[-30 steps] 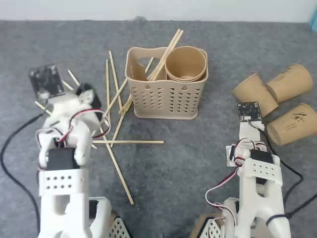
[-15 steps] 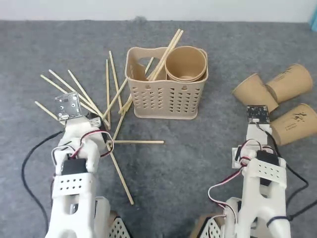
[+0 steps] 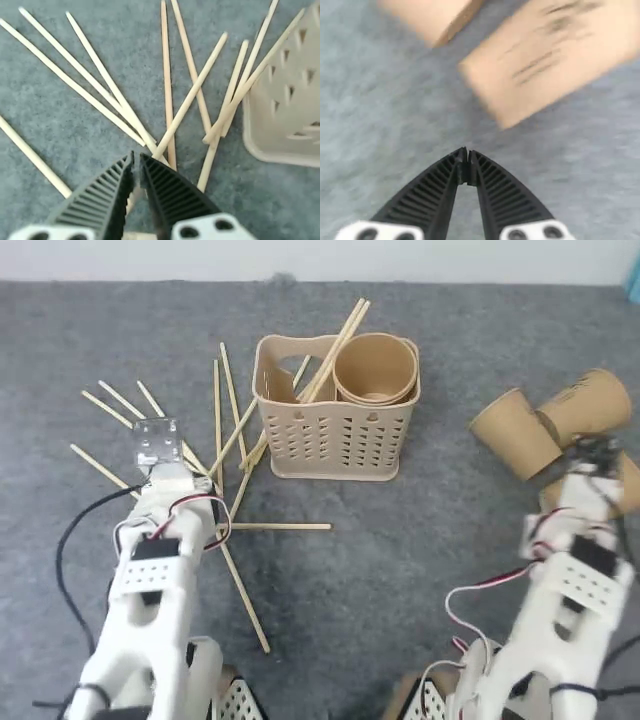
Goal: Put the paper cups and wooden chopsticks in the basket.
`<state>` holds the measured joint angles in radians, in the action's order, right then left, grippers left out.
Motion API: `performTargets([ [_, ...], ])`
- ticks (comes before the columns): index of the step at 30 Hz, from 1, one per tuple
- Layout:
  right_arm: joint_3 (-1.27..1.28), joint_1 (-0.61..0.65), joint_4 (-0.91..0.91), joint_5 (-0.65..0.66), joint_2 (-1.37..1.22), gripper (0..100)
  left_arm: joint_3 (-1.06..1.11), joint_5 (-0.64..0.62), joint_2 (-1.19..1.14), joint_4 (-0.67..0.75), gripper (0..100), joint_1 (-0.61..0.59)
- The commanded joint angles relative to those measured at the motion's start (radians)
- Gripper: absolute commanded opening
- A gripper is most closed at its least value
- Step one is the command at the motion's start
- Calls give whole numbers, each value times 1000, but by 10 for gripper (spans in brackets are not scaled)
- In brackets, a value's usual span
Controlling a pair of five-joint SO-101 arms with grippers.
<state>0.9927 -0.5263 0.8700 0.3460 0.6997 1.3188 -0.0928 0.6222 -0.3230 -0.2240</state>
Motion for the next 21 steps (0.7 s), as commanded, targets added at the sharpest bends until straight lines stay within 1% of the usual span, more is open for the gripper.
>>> performTargets([
  [1, -184, -81, 64, 55, 27, 8, -71, 17, -51, 25, 12, -6],
  [6, -362, -124, 90, 72, 4, 8, -68, 17, -38, 21, 12, -6],
  [9, -466, -130, 93, 68, -88, 8, -67, 17, -38, 20, 12, -6],
  [13, -647, -130, 168, 57, -291, 8, -67, 17, -38, 20, 12, -8],
  [16, -812, -137, 213, -6, -456, 8, -67, 17, -40, 20, 12, -8],
  [18, -910, -151, 208, -34, -573, 8, -67, 17, -41, 20, 12, -6],
  [21, -1031, -162, 168, -41, -766, 8, -67, 17, -41, 21, 12, -6],
])
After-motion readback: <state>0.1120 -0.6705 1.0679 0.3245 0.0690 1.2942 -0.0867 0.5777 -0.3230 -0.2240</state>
